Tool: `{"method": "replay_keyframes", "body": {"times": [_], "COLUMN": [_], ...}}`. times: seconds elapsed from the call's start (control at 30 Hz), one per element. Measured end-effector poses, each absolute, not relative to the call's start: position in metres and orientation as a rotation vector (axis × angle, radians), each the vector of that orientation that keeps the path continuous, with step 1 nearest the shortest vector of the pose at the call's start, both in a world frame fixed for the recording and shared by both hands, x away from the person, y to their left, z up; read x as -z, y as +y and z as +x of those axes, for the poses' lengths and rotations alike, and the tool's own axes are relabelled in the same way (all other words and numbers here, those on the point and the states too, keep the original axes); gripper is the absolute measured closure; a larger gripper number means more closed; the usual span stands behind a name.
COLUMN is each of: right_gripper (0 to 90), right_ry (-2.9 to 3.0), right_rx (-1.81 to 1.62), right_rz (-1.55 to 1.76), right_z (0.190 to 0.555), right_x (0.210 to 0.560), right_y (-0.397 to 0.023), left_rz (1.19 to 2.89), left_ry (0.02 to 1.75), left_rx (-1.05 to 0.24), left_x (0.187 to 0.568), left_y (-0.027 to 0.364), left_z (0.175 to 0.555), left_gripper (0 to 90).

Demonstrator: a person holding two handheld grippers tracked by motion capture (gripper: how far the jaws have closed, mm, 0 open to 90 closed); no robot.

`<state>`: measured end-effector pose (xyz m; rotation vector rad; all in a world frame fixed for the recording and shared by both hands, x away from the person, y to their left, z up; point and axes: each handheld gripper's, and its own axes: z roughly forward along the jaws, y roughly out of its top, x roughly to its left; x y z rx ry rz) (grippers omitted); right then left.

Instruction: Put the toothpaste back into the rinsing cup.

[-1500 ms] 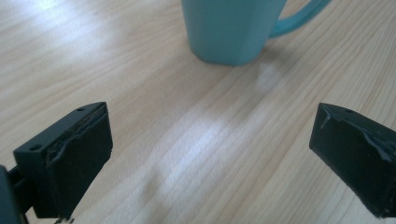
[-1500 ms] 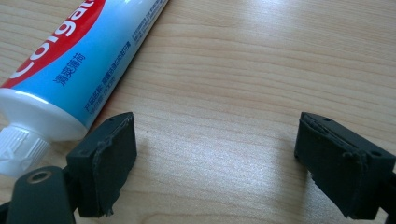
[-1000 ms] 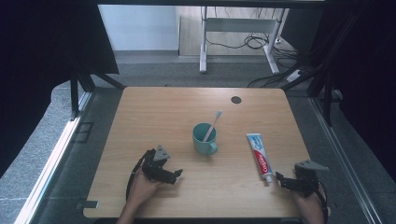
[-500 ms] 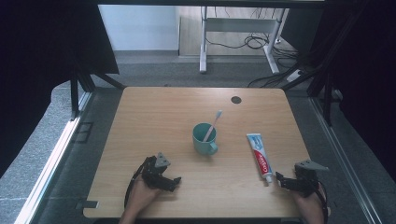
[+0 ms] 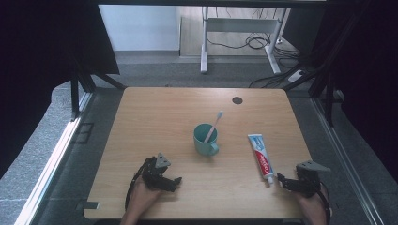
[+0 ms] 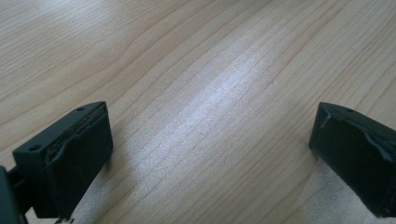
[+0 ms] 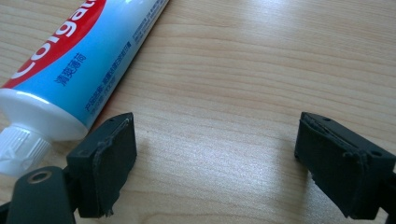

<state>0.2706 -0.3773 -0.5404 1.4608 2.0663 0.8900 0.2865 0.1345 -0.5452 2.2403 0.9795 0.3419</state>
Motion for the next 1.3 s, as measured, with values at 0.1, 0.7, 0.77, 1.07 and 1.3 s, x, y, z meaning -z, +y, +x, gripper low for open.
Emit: {"method": "replay_keyframes", "body": {"times": [0.1,0.7,0.77,1.07,1.3], "right_gripper": [11.7,0.9,0.6,0.1,0.2], "right_ry": [2.074,2.141,2.154,2.158,2.171], "right_rx": [-0.892,-0.878,-0.882,-0.893,-0.896], "right_rz": [1.455,1.418,1.409,1.404,1.423], "right_z": [0.271,0.271,0.27,0.27,0.273], "right_x": [0.54,0.533,0.532,0.517,0.505], "right_y": [-0.378,-0.371,-0.37,-0.371,-0.371], "left_rz": [2.24,2.237,2.237,2.236,2.236], "left_ry": [0.981,0.987,0.988,0.988,0.987], "left_rx": [-0.343,-0.344,-0.344,-0.344,-0.344], "left_x": [0.545,0.545,0.545,0.545,0.545], "left_y": [0.134,0.134,0.134,0.134,0.134], "left_z": [0.286,0.286,0.286,0.286,0.286], "left_gripper": [0.0,0.0,0.0,0.0,0.0]}}
